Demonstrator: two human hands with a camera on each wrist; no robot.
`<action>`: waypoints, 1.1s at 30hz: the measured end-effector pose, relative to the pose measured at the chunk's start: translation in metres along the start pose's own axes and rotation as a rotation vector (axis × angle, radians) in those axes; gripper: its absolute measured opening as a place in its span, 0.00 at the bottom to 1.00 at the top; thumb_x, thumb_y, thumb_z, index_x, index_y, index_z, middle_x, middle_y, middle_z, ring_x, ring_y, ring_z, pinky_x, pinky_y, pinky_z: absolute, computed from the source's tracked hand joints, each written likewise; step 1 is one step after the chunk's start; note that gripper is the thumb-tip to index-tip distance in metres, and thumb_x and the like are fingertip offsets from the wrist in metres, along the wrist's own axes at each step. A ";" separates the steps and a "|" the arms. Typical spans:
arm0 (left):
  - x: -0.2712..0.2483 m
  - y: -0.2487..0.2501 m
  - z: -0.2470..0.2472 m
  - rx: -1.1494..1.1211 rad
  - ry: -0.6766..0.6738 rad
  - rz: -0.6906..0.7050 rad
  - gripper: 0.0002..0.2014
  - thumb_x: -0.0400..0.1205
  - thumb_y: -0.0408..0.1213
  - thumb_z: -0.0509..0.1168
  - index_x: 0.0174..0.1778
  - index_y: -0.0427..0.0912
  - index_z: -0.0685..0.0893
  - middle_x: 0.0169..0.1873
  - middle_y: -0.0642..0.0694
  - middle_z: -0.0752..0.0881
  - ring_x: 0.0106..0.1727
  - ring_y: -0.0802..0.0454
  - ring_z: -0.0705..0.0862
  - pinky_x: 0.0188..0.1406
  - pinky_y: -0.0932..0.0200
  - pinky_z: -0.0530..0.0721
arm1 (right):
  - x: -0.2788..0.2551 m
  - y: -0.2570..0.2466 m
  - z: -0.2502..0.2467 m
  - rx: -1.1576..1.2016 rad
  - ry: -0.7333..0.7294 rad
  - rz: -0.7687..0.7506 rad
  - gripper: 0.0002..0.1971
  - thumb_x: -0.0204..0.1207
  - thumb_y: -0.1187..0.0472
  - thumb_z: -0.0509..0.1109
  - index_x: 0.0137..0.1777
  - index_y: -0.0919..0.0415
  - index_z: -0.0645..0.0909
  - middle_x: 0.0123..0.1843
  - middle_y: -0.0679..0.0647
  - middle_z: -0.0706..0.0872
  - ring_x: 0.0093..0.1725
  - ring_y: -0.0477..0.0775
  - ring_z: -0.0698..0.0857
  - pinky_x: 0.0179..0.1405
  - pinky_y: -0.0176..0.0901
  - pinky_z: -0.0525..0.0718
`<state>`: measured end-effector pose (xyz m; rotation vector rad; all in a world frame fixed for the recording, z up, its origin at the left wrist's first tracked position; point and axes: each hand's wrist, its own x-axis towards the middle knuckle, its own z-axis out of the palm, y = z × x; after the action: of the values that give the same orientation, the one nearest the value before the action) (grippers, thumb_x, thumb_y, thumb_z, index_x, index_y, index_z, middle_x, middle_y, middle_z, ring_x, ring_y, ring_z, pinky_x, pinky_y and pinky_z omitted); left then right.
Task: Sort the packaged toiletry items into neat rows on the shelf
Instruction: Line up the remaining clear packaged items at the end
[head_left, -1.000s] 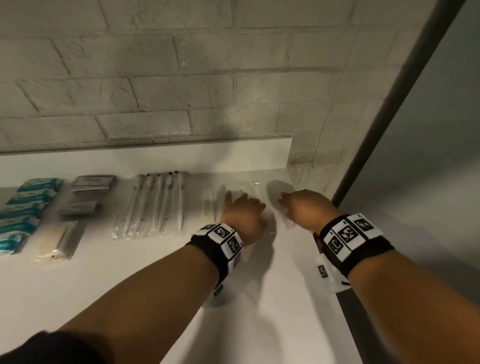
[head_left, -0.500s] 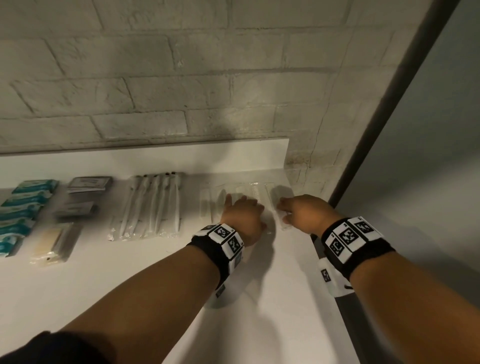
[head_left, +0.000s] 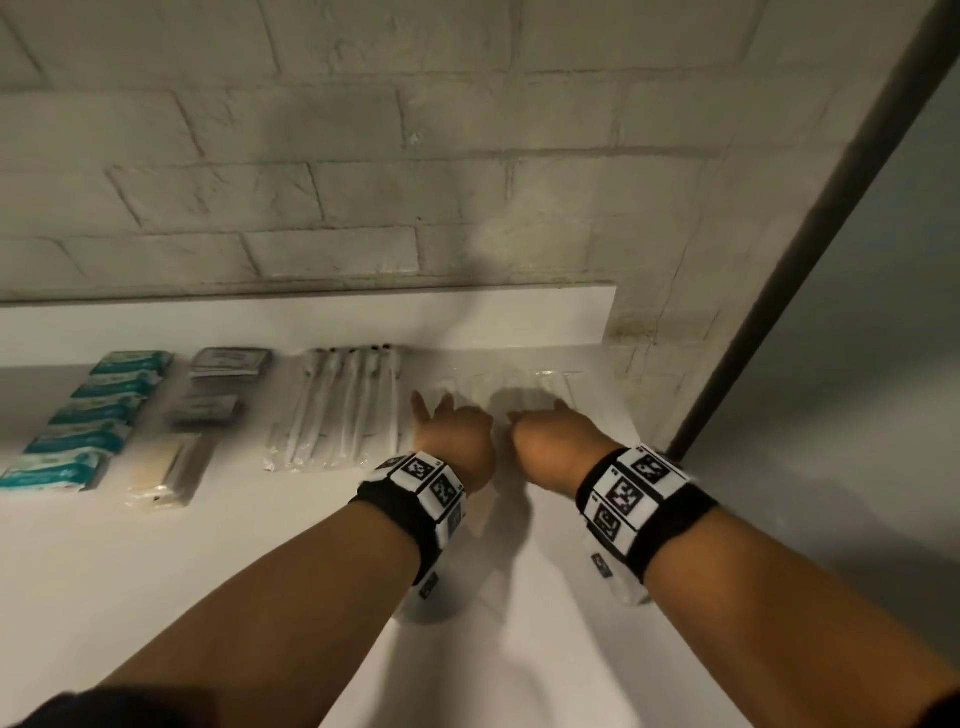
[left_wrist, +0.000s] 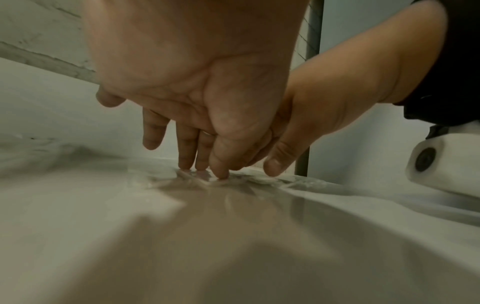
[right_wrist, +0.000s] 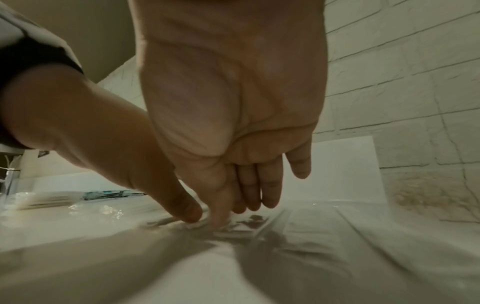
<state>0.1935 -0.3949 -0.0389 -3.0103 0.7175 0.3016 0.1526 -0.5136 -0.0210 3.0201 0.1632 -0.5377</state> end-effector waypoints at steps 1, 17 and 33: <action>0.000 -0.001 0.000 -0.003 0.005 0.001 0.23 0.83 0.42 0.55 0.77 0.52 0.71 0.78 0.49 0.71 0.84 0.43 0.55 0.77 0.26 0.36 | -0.001 0.001 -0.002 0.013 -0.023 0.021 0.22 0.83 0.63 0.56 0.78 0.58 0.70 0.74 0.60 0.77 0.72 0.62 0.75 0.80 0.57 0.59; -0.003 -0.027 0.002 -0.102 -0.020 -0.052 0.24 0.82 0.33 0.53 0.77 0.42 0.69 0.78 0.45 0.69 0.79 0.49 0.66 0.81 0.42 0.49 | 0.005 -0.010 0.004 0.019 0.005 -0.064 0.26 0.80 0.65 0.60 0.80 0.58 0.67 0.76 0.57 0.76 0.71 0.60 0.77 0.83 0.57 0.53; -0.007 -0.029 0.005 -0.080 0.004 -0.029 0.24 0.82 0.33 0.52 0.75 0.43 0.72 0.76 0.45 0.71 0.78 0.50 0.68 0.81 0.42 0.49 | 0.005 -0.017 0.007 0.018 0.035 -0.060 0.25 0.78 0.67 0.58 0.77 0.59 0.68 0.61 0.61 0.86 0.62 0.63 0.82 0.83 0.58 0.56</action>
<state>0.1997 -0.3654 -0.0433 -3.0937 0.6778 0.3318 0.1531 -0.4972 -0.0304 3.0518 0.2535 -0.4937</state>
